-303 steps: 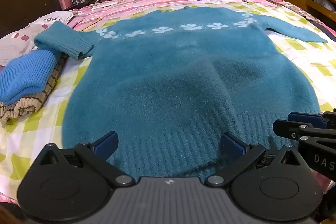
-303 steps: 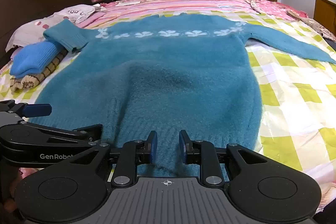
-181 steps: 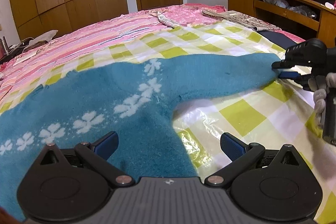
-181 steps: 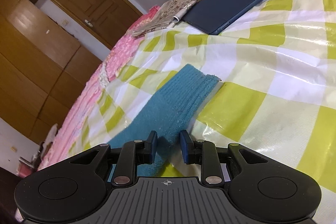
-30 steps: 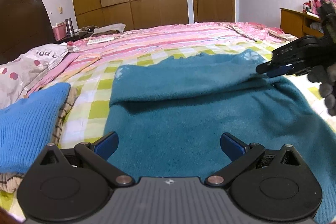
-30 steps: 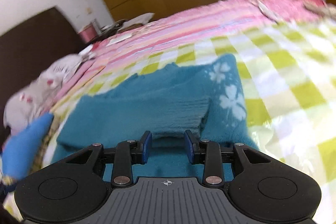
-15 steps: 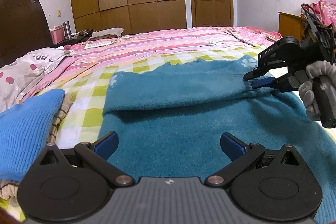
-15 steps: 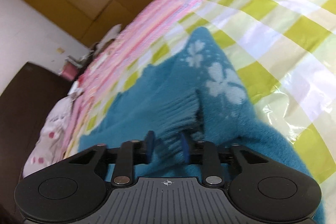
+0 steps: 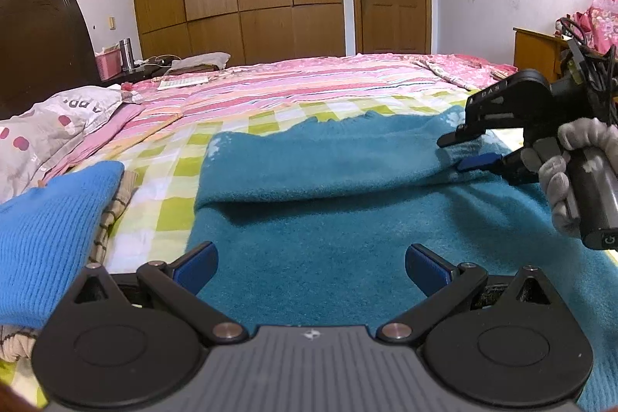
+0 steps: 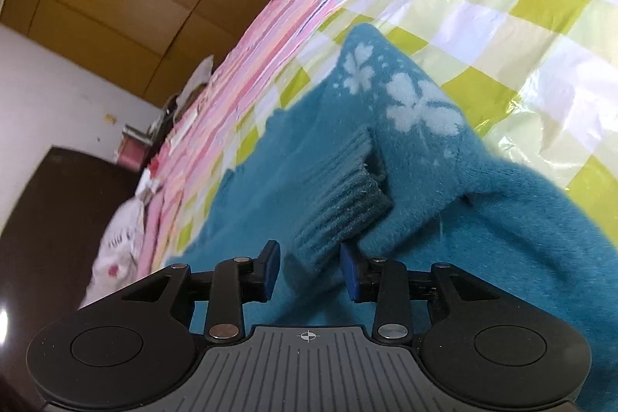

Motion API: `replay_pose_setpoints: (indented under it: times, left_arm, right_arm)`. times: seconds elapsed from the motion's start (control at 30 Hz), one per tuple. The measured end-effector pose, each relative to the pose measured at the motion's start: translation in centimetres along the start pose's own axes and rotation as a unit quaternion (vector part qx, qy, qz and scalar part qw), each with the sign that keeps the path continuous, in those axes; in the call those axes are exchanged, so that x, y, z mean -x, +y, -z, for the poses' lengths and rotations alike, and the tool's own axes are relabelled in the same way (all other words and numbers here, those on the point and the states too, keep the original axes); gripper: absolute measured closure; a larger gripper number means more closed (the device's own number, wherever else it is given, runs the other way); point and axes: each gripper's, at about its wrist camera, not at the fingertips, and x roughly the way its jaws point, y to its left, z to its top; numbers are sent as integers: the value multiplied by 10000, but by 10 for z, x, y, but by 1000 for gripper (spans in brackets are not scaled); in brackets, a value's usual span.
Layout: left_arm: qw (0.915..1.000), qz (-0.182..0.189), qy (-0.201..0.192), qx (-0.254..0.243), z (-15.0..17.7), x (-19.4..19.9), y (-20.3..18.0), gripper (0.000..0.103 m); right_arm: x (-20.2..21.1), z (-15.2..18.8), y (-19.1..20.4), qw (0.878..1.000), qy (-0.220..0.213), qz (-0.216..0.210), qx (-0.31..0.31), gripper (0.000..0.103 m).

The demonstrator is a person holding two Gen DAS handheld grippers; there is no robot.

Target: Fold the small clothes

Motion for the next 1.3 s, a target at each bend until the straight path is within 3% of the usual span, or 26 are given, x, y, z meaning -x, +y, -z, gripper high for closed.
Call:
replay_pose_setpoints:
  times: [0.13, 0.4, 0.43, 0.47, 0.57, 0.67, 0.73, 0.9, 1.1, 1.3]
  left_arm:
    - [10000, -3, 13, 58, 1, -3, 2, 0]
    - [9999, -77, -12, 66, 0, -3, 4, 0]
    - [9999, -94, -27, 49, -1, -2, 4, 0]
    - [9999, -110, -52, 33, -2, -1, 4, 0]
    - [9995, -204, -225, 45, -5, 5, 8, 0]
    - [9991, -261, -303, 149, -7, 6, 14, 0]
    - [9992, -283, -213, 170, -4, 1, 15, 0]
    - [9992, -368, 129, 51, 7, -6, 15, 0]
    - [9977, -531, 316, -274, 23, 9, 20, 0]
    - [9958, -655, 467, -435, 41, 37, 30, 0]
  right_arm:
    - [1, -1, 8, 9997, -148, 121, 180, 79]
    - [-18, -4, 12, 9996, -72, 231, 172, 70]
    - [-20, -5, 14, 9995, -63, 225, 196, 76]
    - [-19, -7, 17, 9996, -77, 172, 227, 88]
    - [1, -12, 38, 9966, -483, -188, 635, 93]
    - [24, -9, 55, 9856, -1021, -578, 1219, 94]
    - [24, -4, 53, 9814, -1166, -605, 1404, 94]
    - [-24, -3, 22, 9911, -176, 536, 1202, 88]
    - [16, 7, 29, 9843, -266, 443, 1690, 80]
    - [96, 44, 24, 9619, 82, 581, 2669, 80]
